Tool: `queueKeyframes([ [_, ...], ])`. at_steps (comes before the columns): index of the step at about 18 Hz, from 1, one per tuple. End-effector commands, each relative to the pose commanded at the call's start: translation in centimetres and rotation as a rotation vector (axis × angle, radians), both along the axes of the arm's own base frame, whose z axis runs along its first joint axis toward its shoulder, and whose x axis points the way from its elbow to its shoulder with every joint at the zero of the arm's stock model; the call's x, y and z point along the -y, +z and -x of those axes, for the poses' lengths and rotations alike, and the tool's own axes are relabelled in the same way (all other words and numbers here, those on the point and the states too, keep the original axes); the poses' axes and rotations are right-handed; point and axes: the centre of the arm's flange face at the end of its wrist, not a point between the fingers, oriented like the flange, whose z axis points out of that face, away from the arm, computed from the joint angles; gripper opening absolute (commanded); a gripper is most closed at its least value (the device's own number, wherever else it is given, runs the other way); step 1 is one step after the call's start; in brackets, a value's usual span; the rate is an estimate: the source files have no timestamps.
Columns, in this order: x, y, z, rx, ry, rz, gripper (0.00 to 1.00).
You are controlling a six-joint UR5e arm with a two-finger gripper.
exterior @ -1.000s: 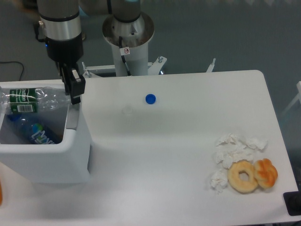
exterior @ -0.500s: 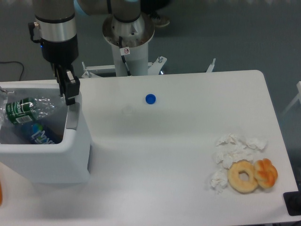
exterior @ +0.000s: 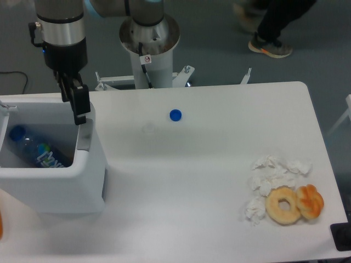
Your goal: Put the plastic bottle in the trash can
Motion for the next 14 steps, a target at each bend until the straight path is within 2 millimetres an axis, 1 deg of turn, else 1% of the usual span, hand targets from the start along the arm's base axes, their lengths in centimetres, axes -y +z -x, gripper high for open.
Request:
queueKeyframes([
  [3, 0.2, -0.7, 0.9, 0.010, 0.022, 0.018, 1.00],
  [5, 1.0, -1.0, 3.0, 0.025, 0.094, 0.018, 1.00],
  [6, 1.4, -0.9, 3.8, 0.029, 0.126, 0.013, 1.00],
  [9, 1.6, -0.1, 4.6, 0.006, 0.144, -0.008, 1.00],
  [10, 2.0, -0.1, 5.7, -0.001, 0.168, -0.007, 1.00],
  [11, 2.3, -0.3, 6.5, 0.001, 0.182, -0.003, 1.00],
  [14, 2.6, -0.9, 7.4, 0.004, 0.193, 0.007, 1.00],
])
